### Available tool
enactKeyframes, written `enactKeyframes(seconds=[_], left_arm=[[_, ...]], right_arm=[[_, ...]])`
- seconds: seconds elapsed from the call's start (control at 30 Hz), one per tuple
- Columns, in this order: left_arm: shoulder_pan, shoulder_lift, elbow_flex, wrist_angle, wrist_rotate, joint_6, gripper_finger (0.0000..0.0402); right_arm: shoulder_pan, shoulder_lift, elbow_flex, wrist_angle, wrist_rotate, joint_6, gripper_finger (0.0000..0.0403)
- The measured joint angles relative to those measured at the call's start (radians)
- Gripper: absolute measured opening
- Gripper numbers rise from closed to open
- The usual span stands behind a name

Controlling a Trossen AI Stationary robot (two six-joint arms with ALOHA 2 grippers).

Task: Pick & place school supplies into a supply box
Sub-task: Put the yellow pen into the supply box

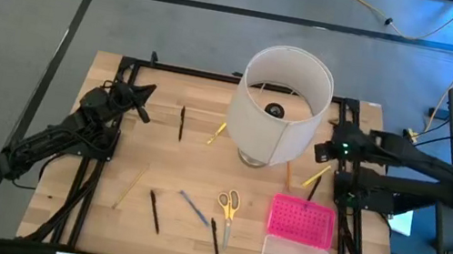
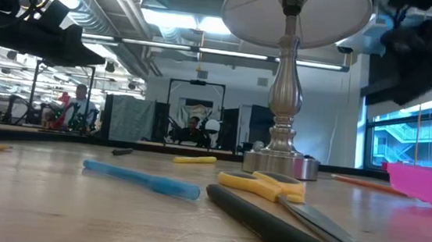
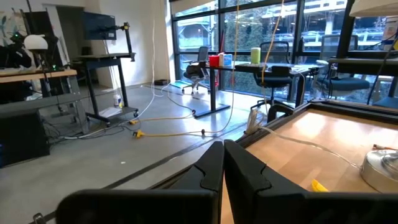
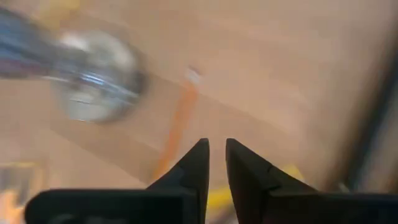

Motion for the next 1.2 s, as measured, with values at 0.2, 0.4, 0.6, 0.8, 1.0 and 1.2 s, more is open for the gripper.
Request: enactKeyframes(seconds=[0.2,0.4,0.6,0.8,1.0,1.2], left_arm=[[0.000,0.000,0.000,0.000,0.000,0.000,0.0006],[0.000,0.000,0.000,0.000,0.000,0.000,0.0006],[0.000,0.000,0.000,0.000,0.000,0.000,0.0006],[0.000,0.000,0.000,0.000,0.000,0.000,0.0006],[0.000,0.000,0.000,0.000,0.000,0.000,0.0006],[0.000,0.000,0.000,0.000,0.000,0.000,0.0006]], right_arm=[[0.000,0.161,0.039,-0.109,-0.043,-0.006,0.0060],[0.000,0.239,0.039,-0.099,-0.190,-0.248,0.0060],[0.000,0.271,0.039,-0.088,-0.194,-0.350,0.0060],[0.000,0.272,0.039,-0.110,-0.223,-0.196,0.0060],[0.000,0.272,0.038,-0.150,-0.223,-0.085,0.0060],[0.000,0.270,0.038,-0.255,-0.189,-0.085,0.0076]])
